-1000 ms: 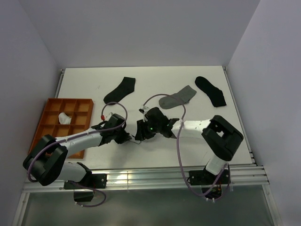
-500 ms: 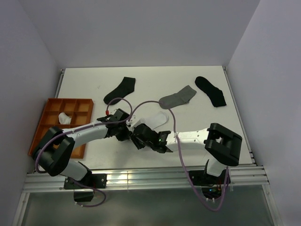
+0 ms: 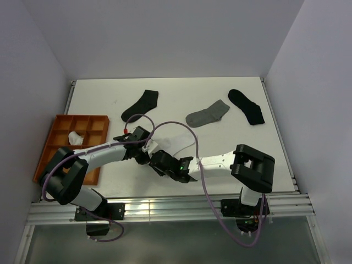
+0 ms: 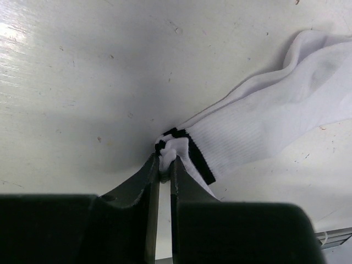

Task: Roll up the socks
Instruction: Roll the sock at the center of the board.

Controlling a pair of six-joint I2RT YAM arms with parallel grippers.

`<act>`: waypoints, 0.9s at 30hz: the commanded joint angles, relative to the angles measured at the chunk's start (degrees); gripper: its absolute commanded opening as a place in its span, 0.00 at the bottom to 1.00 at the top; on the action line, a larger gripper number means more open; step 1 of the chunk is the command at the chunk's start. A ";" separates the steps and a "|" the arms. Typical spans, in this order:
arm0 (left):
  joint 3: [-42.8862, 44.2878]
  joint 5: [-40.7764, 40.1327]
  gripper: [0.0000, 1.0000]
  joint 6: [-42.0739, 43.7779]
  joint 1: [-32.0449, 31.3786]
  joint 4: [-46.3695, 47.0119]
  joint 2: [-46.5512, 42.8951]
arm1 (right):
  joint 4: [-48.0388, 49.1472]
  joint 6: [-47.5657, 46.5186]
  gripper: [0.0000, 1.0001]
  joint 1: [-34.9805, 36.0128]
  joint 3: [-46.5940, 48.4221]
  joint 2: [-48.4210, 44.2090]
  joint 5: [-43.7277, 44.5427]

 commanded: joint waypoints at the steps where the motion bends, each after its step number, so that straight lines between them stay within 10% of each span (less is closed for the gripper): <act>1: 0.83 -0.62 0.00 0.41 -0.65 -1.80 0.72 | 1.44 -2.64 0.41 0.60 2.32 2.57 -0.10; 19: -1.54 0.08 0.00 -3.11 3.39 -1.88 -0.15 | -7.08 0.96 0.28 0.60 3.90 11.79 -0.28; 27: -8.56 1.41 0.02 -6.89 7.43 0.49 -7.17 | -9.02 2.19 0.00 -0.54 4.52 12.42 -3.33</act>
